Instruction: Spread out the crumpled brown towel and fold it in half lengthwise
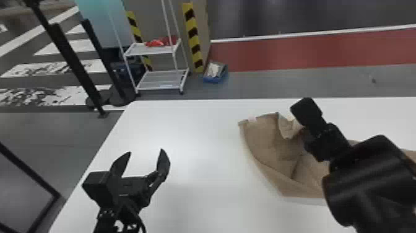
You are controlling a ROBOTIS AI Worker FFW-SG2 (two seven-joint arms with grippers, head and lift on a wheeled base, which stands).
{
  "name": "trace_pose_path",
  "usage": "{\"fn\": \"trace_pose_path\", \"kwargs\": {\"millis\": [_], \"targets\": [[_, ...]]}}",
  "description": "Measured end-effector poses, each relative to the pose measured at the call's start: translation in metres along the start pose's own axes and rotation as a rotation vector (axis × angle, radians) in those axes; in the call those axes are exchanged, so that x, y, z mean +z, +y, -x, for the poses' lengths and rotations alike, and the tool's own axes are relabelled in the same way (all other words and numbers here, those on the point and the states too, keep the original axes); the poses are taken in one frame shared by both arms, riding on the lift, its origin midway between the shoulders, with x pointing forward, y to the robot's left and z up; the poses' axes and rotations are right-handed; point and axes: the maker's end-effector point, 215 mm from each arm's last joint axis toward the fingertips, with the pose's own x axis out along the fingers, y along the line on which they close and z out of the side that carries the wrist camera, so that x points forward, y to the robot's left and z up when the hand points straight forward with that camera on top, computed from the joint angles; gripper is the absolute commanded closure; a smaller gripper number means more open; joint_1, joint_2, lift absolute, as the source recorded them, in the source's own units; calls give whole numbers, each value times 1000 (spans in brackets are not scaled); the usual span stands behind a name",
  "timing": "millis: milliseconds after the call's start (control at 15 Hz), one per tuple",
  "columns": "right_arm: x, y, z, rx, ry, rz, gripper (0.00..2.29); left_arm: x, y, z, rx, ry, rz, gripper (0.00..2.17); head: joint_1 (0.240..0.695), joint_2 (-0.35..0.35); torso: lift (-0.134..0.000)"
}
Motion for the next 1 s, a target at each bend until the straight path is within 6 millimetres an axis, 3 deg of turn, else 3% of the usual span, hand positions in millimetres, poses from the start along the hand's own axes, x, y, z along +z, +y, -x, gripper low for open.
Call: {"fn": "trace_pose_path", "kwargs": {"millis": [133, 333, 400, 467, 600, 667, 1000], "targets": [[5, -33, 6, -59, -28, -82, 1322, 1, 0, 0, -1, -2, -2, 63, 695, 208, -125], [-29, -70, 11, -138, 47, -168, 1224, 0, 0, -1, -3, 0, -4, 63, 695, 166, -125], [-43, -80, 13, -176, 80, -182, 1085, 0, -2, -2, -6, 0, -2, 63, 695, 138, -125], [-57, -87, 14, -208, 106, -191, 677, 0, -3, -2, -8, 0, -1, 63, 695, 124, -125], [-79, -102, 14, -264, 147, -213, 238, -1, -4, -2, -9, 1, -1, 63, 695, 102, -125], [-86, -110, 15, -295, 159, -220, 124, -1, -4, -2, -9, 1, -2, 63, 695, 90, -125], [-94, -145, 20, -375, 129, -265, 113, -2, -4, -1, -12, 4, -4, 63, 695, 45, -125]]}}
